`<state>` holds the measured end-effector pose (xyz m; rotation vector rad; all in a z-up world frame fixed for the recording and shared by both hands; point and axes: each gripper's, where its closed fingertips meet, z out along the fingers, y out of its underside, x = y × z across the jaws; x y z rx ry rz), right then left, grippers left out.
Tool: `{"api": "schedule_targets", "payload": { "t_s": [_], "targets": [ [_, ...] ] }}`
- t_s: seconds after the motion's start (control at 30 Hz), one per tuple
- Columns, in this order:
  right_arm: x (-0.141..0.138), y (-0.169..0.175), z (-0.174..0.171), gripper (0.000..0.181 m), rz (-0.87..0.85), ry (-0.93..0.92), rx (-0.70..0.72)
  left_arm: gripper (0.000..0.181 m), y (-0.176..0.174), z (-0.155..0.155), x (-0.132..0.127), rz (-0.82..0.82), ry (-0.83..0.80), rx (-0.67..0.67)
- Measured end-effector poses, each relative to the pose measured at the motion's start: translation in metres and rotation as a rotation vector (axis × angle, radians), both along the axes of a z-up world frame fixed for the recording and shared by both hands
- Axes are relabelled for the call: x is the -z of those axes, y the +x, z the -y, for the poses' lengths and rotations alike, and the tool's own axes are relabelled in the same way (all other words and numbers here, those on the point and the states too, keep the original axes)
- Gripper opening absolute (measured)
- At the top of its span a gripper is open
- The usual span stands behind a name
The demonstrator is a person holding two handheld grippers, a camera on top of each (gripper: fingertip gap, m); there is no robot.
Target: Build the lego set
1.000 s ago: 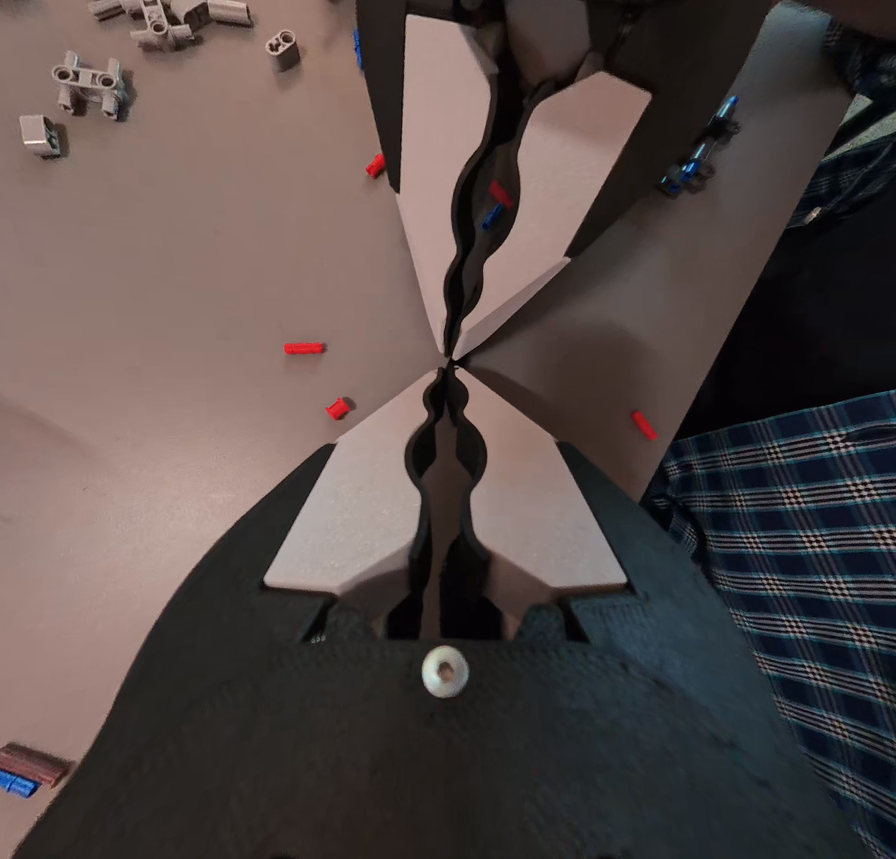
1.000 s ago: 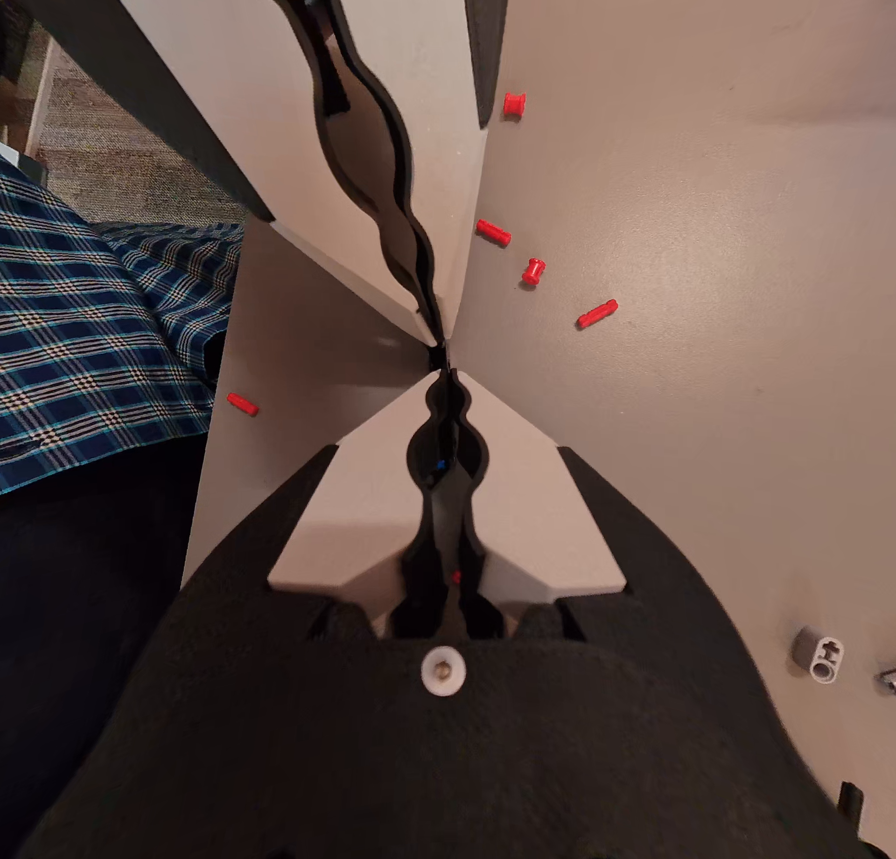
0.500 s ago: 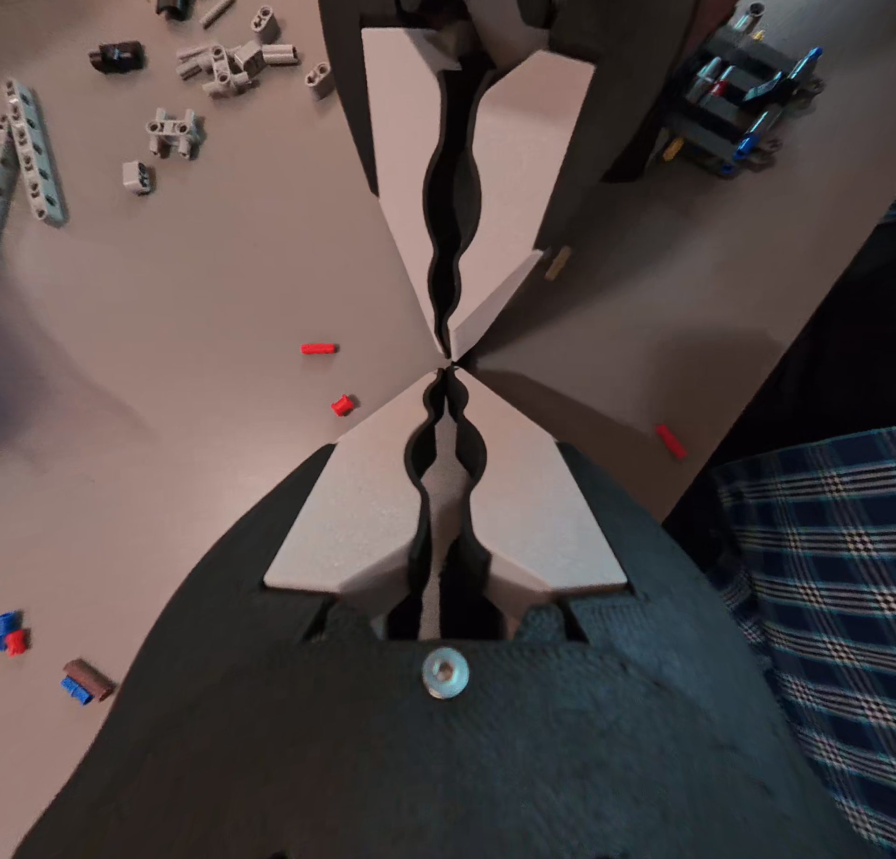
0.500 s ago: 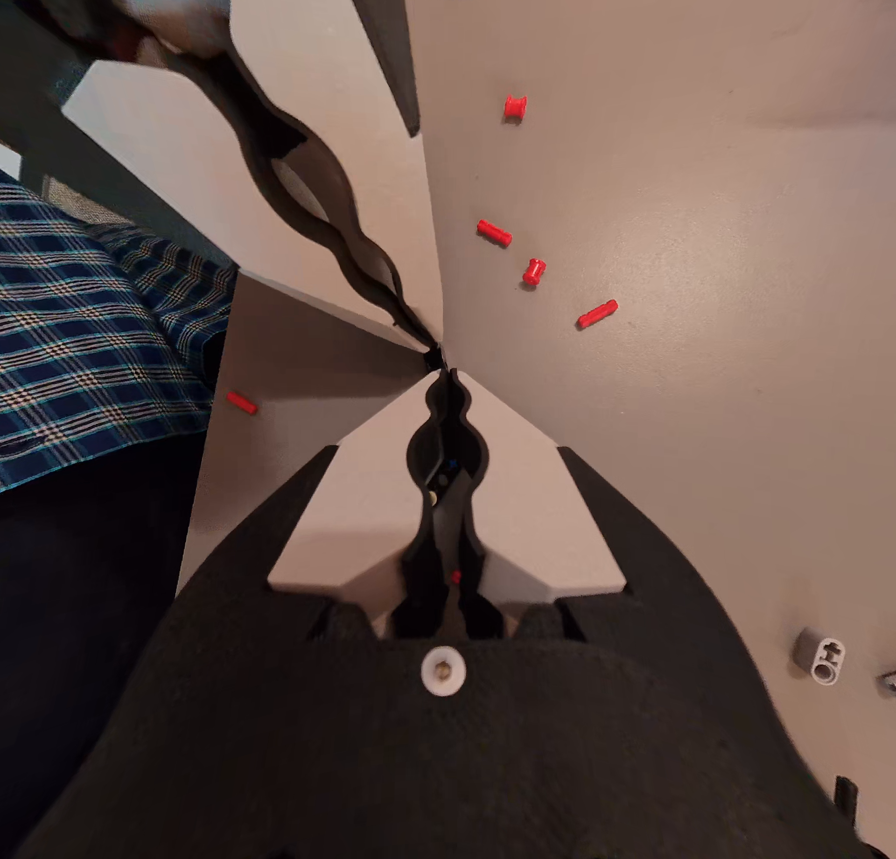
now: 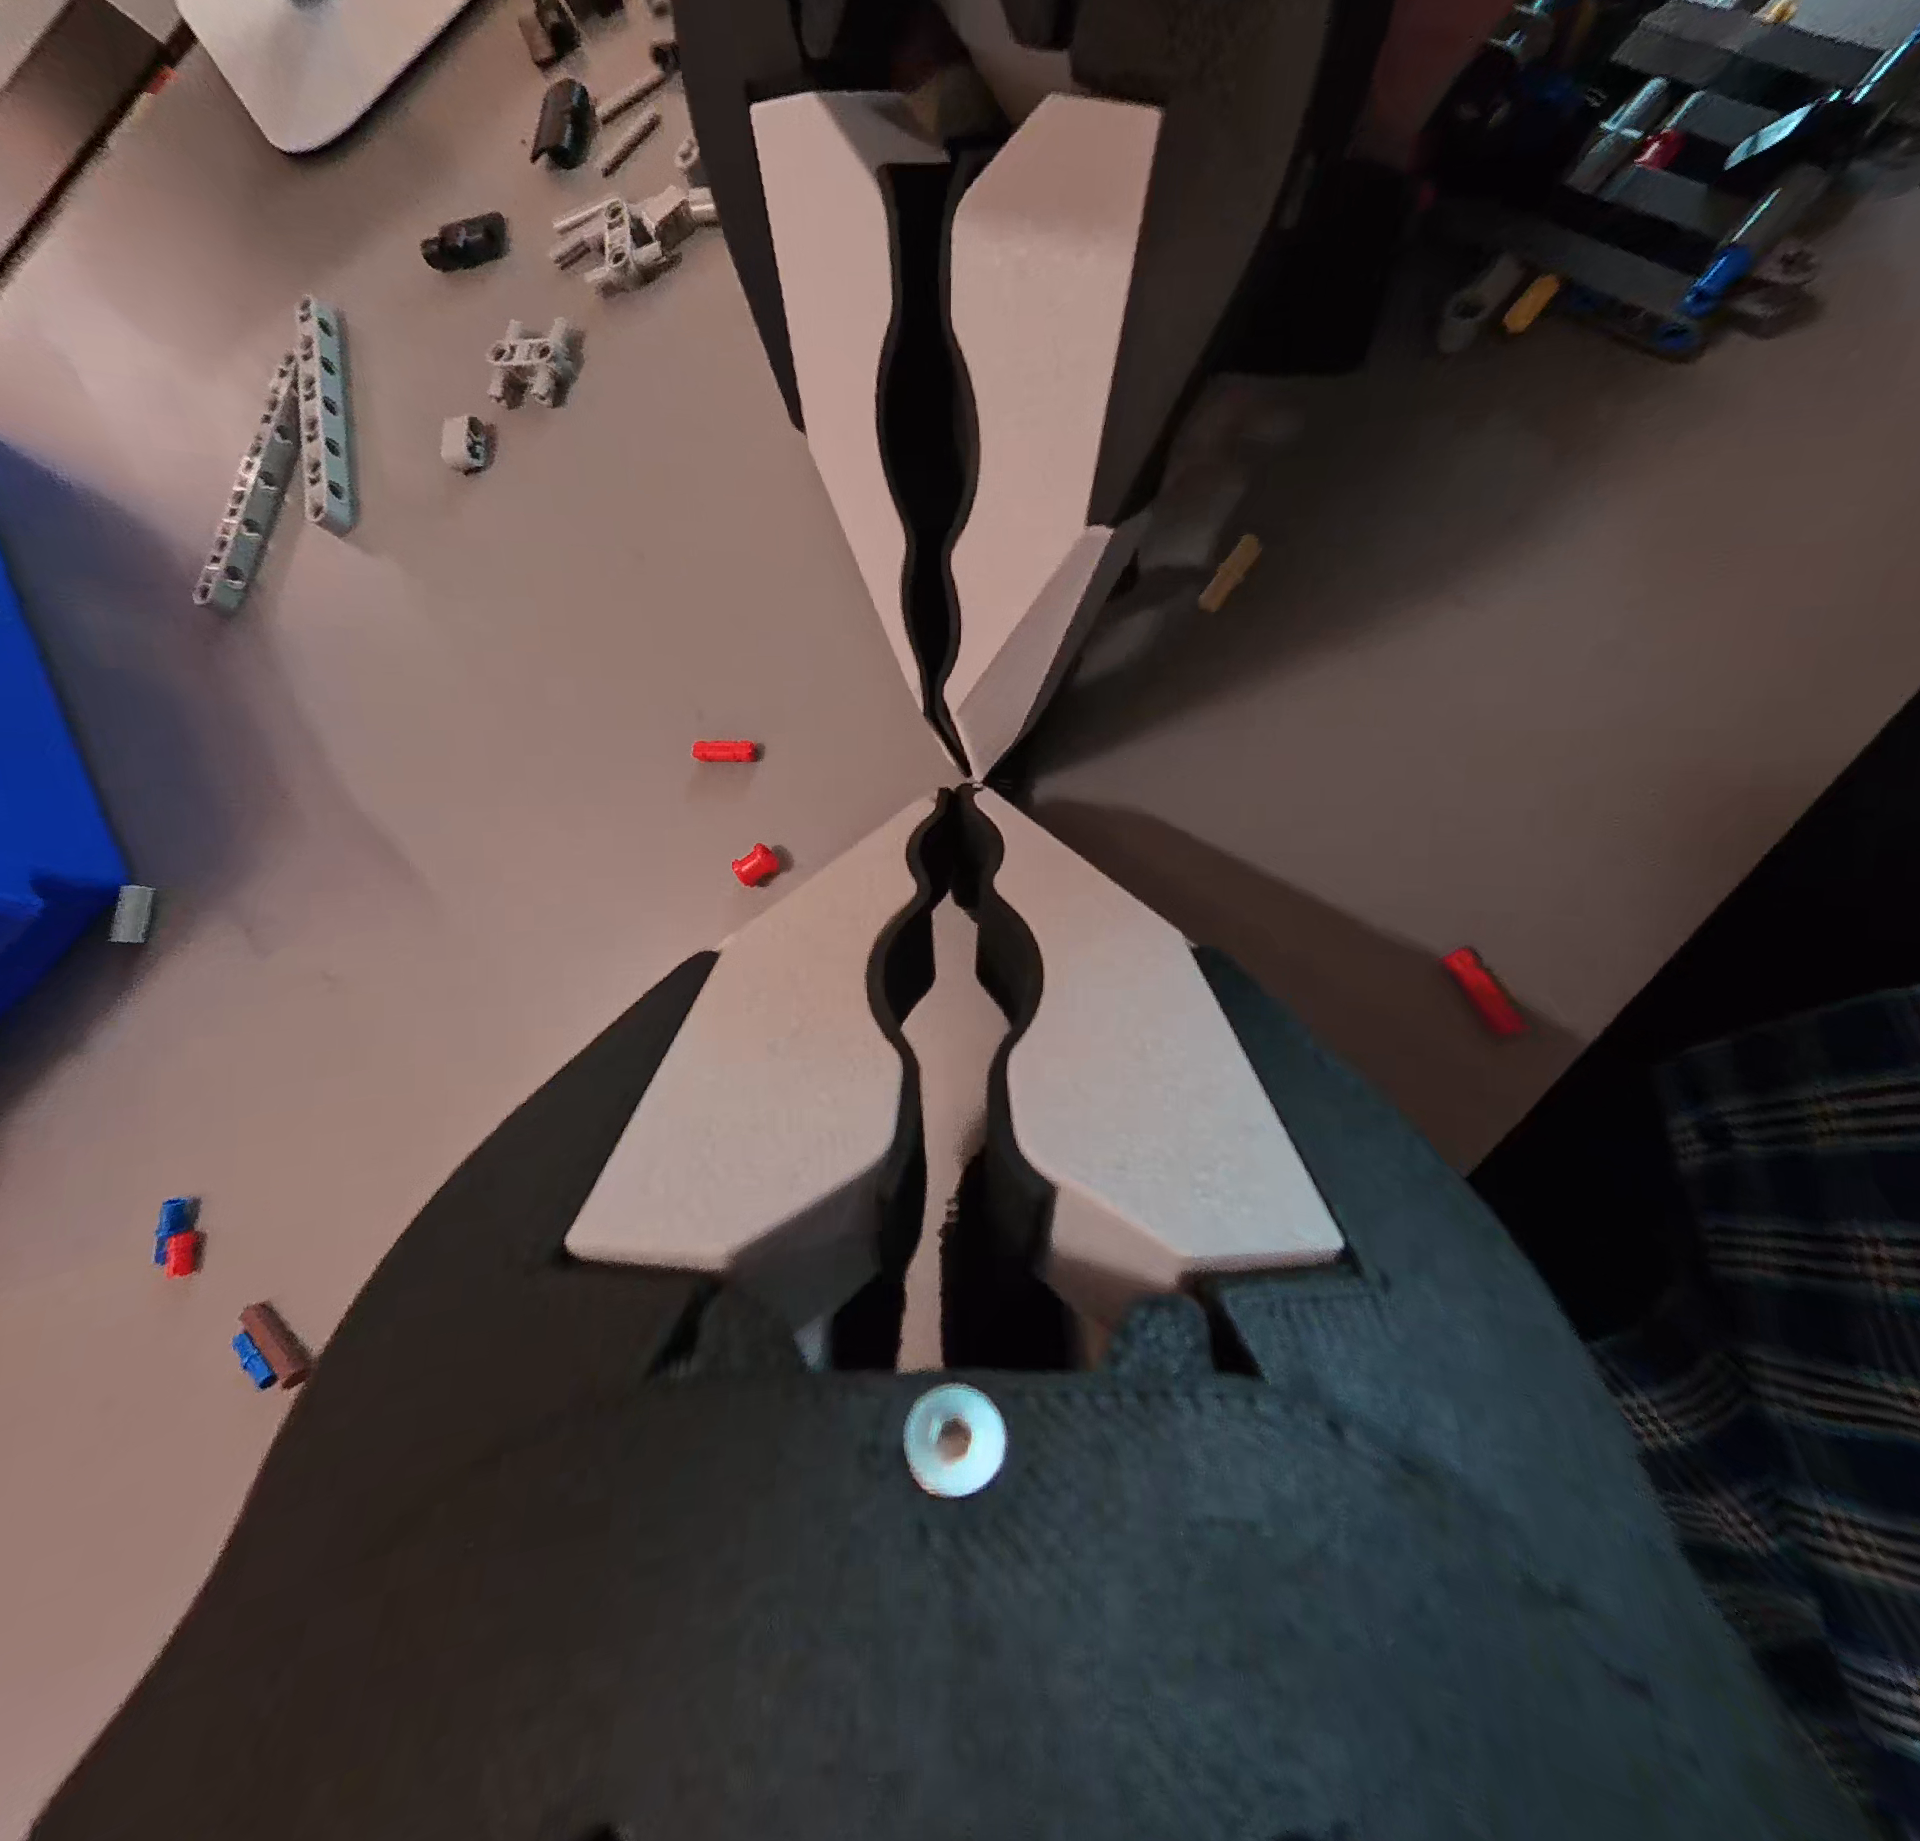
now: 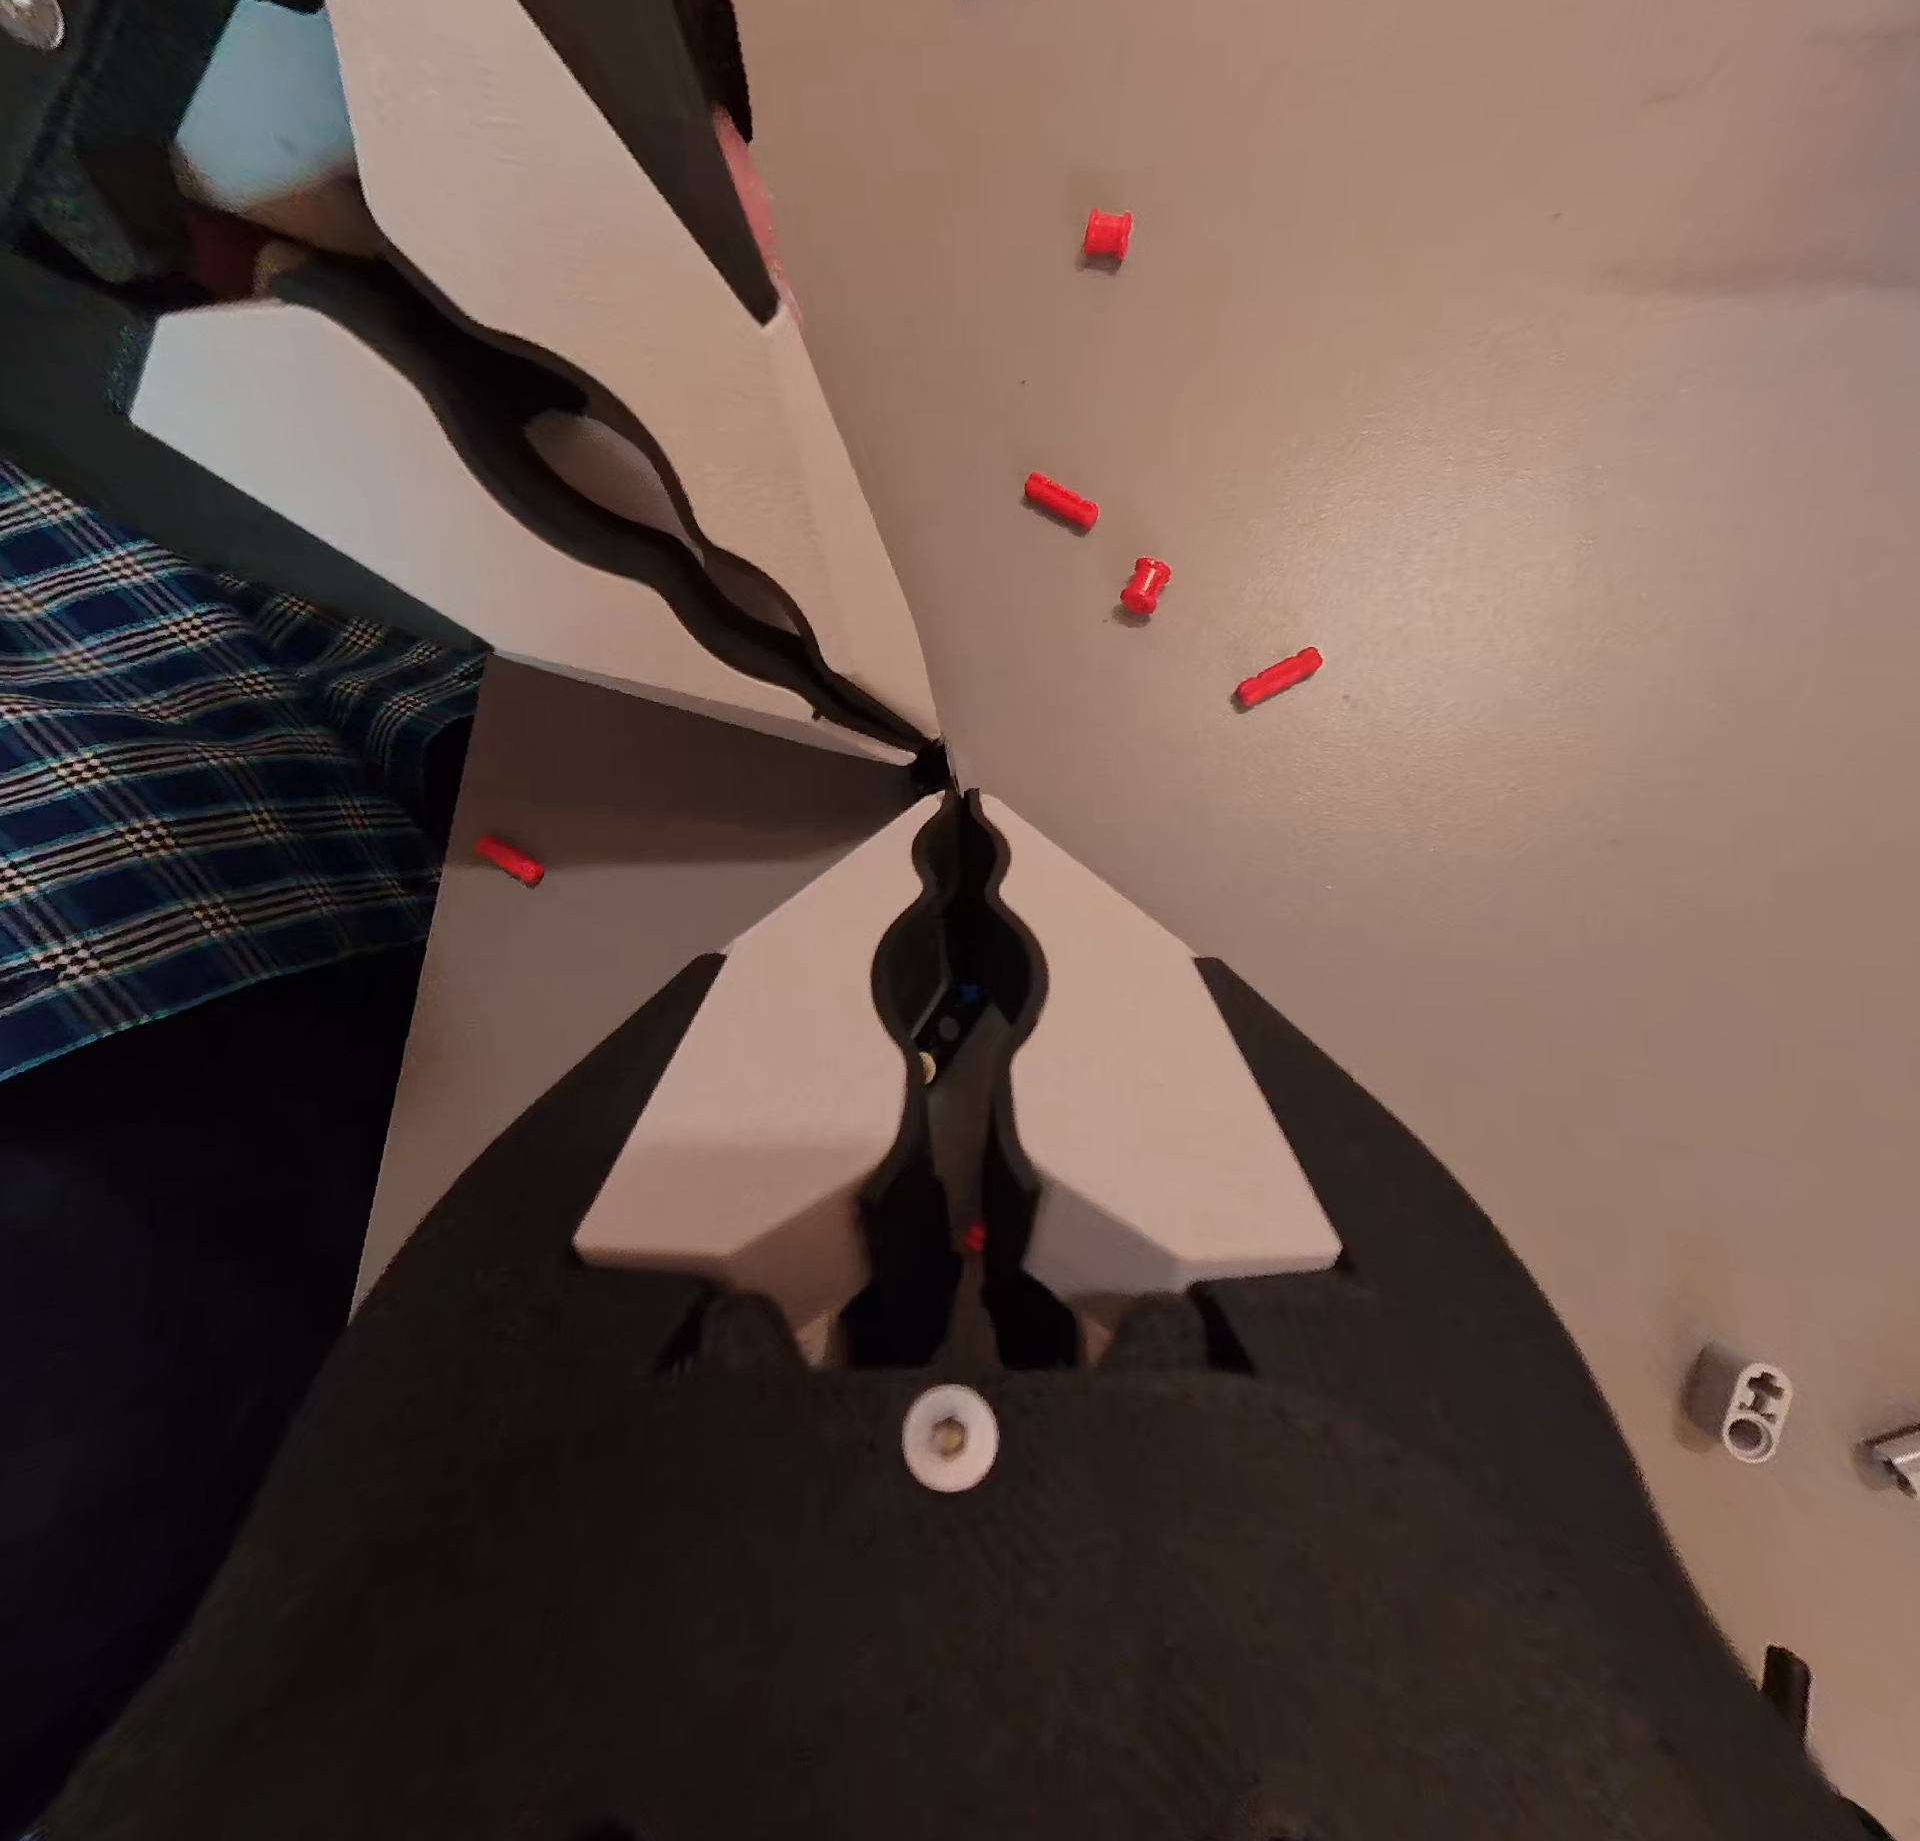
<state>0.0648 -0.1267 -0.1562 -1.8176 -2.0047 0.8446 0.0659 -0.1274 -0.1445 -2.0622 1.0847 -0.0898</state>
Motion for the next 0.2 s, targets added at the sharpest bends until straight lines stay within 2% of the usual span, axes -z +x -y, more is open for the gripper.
{"api": "schedule_targets", "payload": {
  "t_s": [0.03,0.2],
  "targets": [
    [0.0000,0.0001,0.0000,0.000,-0.001,0.001,0.000,0.000,-0.0001,-0.0001,-0.0001,-0.011,0.020,0.001],
    [0.0001,0.0007,0.0000,0.000,-0.004,0.009,-0.001,0.000,0.0014,0.0001,0.0002,-0.005,0.086,-0.014]
  ]
}}
